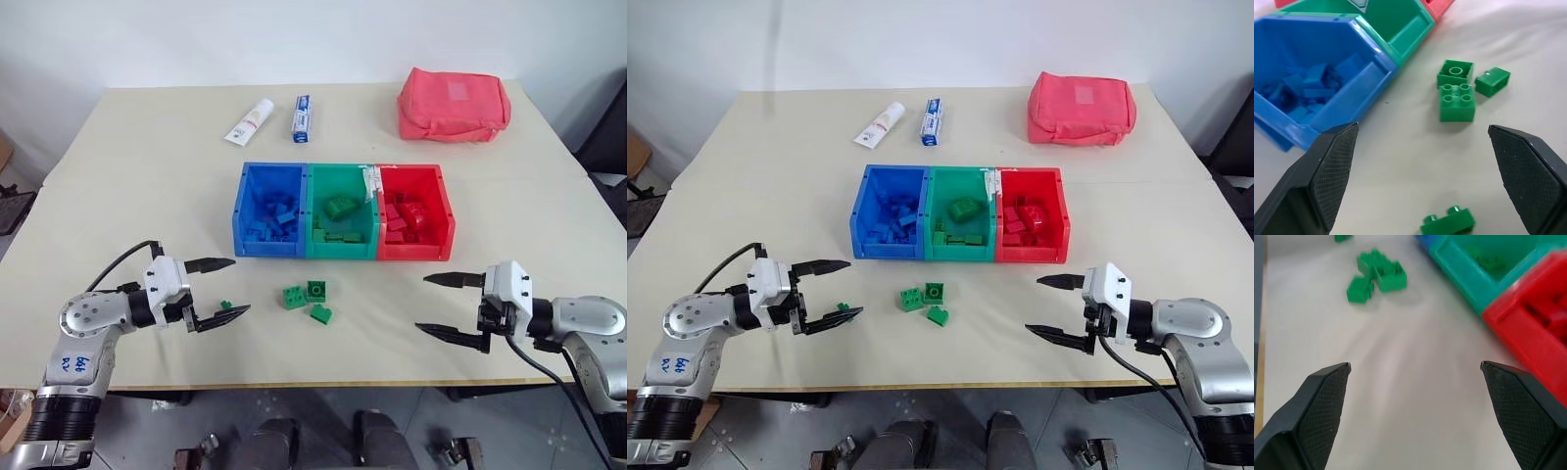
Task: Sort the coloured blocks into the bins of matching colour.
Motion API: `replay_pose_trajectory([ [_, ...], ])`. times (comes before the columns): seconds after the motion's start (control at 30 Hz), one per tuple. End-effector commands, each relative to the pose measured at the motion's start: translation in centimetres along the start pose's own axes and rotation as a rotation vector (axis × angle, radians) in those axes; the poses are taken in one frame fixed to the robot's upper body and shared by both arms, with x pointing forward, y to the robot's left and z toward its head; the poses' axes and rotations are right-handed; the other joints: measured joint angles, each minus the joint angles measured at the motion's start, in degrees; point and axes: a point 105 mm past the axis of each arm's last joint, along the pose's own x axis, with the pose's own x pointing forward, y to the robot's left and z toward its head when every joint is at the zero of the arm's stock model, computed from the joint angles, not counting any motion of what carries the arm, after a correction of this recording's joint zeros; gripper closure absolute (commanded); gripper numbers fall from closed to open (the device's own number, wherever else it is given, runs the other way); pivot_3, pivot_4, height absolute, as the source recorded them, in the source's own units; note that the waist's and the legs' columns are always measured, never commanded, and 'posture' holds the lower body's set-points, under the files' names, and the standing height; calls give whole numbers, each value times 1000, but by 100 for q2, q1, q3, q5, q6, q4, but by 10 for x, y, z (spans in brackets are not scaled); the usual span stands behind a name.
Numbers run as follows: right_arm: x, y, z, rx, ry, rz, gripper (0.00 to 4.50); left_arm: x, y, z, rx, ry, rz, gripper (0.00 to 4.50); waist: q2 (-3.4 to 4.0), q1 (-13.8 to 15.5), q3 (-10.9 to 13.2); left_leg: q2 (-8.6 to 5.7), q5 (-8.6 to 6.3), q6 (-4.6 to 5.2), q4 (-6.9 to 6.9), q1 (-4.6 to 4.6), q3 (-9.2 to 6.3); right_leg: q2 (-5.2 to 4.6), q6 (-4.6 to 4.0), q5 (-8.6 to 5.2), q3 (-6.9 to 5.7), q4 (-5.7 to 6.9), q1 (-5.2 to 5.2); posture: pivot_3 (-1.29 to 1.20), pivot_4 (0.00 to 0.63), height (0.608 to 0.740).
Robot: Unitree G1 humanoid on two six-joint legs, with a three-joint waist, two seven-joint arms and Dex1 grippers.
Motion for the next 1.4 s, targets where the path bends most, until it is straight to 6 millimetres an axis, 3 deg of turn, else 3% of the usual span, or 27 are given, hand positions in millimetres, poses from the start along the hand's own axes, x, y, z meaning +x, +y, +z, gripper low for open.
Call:
replay_pose_trajectory([
  [0.03,28,17,19,44,7,102,47,0,-1,7,31,-3,-22,0,0,-15,0,0,0,0,0,0,0,0,0,0,1,0,0,0,150,740],
  [0.1,46,26,14,88,97,133,47,2,-5,10,30,-12,-38,0,0,-20,0,3,0,-1,0,0,1,-1,-1,0,2,1,-4,0,150,740],
  [0.33,100,34,1,99,139,137,47,4,-20,9,11,-8,-81,0,-1,-5,0,-4,-2,2,-1,-6,-5,-6,-1,0,-4,-8,-3,0,150,740],
  [0.6,144,36,-5,86,169,118,47,1,-24,16,12,-8,-76,0,-3,-46,-2,-1,-1,0,1,-3,-4,0,-2,0,-2,0,-4,0,150,740],
  [0.63,146,36,-6,96,168,115,413,1,-25,18,12,-9,-77,0,-3,-49,-2,0,-1,-2,0,0,-3,2,-2,0,-1,4,-5,0,150,740],
  [0.67,148,37,-6,98,166,123,575,1,-26,20,13,-12,-80,0,-3,-45,-2,1,-1,-3,0,0,-3,3,-3,0,-1,5,-5,0,150,740],
  [0.97,135,38,0,70,138,184,3518,4,-28,25,5,-32,-61,0,-3,-18,-2,-1,-1,-2,-1,0,-4,5,-3,0,-2,6,-5,0,150,740],
  [1.07,126,32,15,59,81,203,3600,4,-26,26,-4,-44,-35,0,-3,-14,-2,-1,-1,-2,-1,-1,-4,5,-3,0,-2,4,-5,0,150,740],
  [1.27,104,-4,65,101,-116,119,3600,-2,-16,26,-32,-79,93,0,-1,-25,-1,0,-1,-2,-2,-3,-2,5,-3,0,0,2,-7,0,150,740],
  [1.4,108,-59,85,149,-191,-129,3600,-14,-8,19,-24,-42,166,0,-1,-28,-1,4,-2,-4,-3,-2,-2,5,-5,1,-1,4,-8,0,150,740],
])
